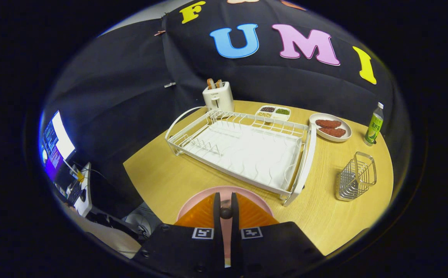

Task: Take the plate from the dish rack, then take the spoon from the basket and place it into the plate.

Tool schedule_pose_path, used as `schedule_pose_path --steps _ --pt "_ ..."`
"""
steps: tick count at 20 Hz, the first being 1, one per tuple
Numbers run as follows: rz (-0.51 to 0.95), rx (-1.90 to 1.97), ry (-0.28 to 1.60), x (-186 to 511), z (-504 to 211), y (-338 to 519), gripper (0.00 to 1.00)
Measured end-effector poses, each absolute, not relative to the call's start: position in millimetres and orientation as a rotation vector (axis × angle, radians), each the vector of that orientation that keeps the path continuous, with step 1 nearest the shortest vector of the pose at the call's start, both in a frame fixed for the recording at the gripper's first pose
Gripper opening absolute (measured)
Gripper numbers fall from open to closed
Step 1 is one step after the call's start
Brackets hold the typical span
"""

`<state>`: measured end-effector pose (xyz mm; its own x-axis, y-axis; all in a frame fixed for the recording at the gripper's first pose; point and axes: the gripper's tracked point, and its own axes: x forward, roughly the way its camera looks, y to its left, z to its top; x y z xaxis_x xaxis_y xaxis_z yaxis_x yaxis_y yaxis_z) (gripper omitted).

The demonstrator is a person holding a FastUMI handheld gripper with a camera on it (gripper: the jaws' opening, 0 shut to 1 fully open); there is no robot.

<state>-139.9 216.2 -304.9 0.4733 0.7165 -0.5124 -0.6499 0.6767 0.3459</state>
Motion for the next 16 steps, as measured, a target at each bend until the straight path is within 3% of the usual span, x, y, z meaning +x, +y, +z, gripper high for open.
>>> schedule_pose_path --steps 10,14,15,16 --pt "0.792 -0.051 0.891 -169 -409 180 0.17" --pt "0.768 0.008 0.908 -163 -404 184 0.38" --pt "0.773 0.021 0.912 -164 -402 186 0.53" --pt "0.776 0.026 0.912 -163 -398 186 0.62"
